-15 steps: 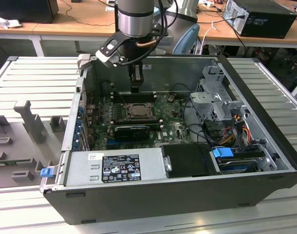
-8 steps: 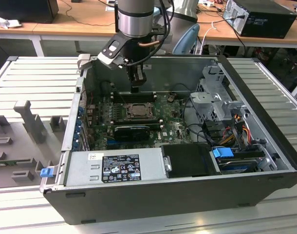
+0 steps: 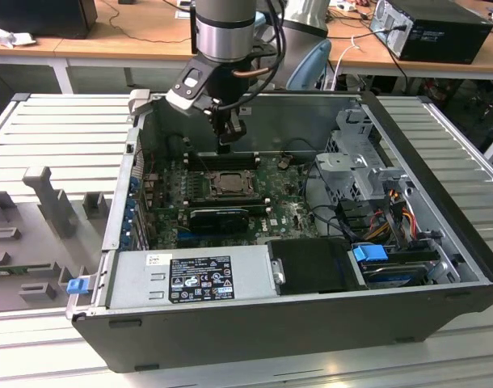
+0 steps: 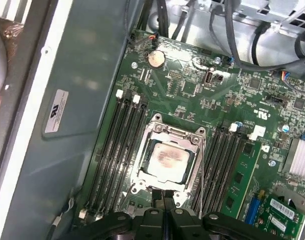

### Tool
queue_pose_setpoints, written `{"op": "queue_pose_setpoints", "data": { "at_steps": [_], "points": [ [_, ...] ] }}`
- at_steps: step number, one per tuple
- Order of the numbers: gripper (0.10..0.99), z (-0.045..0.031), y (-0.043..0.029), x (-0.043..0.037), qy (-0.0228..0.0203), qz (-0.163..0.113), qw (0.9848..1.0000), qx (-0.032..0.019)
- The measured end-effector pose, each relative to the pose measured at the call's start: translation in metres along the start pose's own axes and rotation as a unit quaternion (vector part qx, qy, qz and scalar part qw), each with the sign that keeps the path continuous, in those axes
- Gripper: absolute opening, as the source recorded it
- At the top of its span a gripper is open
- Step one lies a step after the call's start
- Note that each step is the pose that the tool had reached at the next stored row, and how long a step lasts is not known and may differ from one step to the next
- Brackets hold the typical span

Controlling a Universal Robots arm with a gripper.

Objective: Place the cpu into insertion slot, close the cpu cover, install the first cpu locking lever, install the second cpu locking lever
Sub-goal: 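Install the first cpu locking lever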

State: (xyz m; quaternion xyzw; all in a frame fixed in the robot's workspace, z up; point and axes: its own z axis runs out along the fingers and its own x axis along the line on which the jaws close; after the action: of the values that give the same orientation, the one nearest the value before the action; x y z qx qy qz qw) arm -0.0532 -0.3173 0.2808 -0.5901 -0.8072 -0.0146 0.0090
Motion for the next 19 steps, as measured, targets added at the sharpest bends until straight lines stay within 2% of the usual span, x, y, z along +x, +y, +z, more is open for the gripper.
{"op": "queue_pose_setpoints", "data": {
  "at_steps": [5,10,18,19],
  "points": [
    [0.106,0.0001,0.0,0.0,0.0004,-0.026,0.9997,0.0008],
    [0.106,0.0001,0.0,0.0,0.0007,-0.054,0.9985,0.0017],
    [0.106,0.0001,0.0,0.0,0.0013,-0.101,0.9949,0.0032],
    [0.106,0.0001,0.0,0.0,0.0014,-0.109,0.994,0.0034]
  ]
}}
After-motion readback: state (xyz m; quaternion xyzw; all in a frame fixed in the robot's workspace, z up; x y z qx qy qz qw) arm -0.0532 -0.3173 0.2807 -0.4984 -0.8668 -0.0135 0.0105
